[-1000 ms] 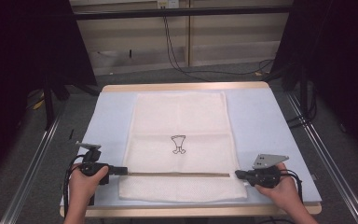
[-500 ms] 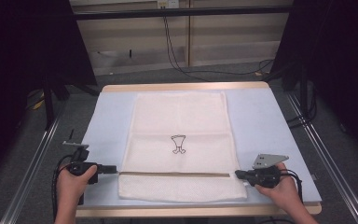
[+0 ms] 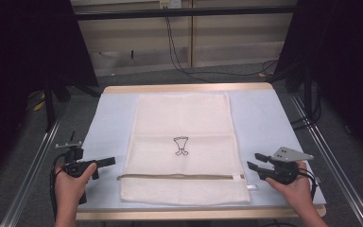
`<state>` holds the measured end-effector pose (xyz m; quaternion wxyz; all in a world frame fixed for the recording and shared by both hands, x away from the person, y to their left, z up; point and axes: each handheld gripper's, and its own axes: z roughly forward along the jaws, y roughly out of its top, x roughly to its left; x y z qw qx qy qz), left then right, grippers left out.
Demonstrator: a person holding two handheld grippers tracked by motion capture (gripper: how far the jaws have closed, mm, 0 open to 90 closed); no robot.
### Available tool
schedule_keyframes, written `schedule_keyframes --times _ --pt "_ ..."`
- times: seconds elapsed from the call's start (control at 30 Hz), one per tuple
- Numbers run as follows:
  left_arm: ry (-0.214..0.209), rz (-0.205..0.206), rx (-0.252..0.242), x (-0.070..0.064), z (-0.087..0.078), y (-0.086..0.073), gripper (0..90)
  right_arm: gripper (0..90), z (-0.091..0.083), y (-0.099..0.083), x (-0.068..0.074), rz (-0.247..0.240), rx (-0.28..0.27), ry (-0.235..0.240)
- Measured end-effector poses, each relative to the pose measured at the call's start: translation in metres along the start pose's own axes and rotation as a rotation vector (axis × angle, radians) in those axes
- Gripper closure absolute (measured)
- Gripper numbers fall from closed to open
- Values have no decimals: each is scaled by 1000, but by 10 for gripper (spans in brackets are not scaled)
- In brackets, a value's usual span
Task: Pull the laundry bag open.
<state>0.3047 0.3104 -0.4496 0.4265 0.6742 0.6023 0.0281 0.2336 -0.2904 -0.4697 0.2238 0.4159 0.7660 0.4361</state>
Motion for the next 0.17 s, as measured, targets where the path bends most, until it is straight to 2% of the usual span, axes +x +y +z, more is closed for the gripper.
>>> schedule_keyframes --times 0.03,0.1,0.17 --pt "29 33 6 -1 0 1 274 354 0 0 -2 21 3 -19" --pt "49 42 -22 -4 2 1 265 322 0 -1 -6 35 15 -44" --pt "91 92 -27 -4 2 1 225 293 0 -3 -8 60 13 -55"
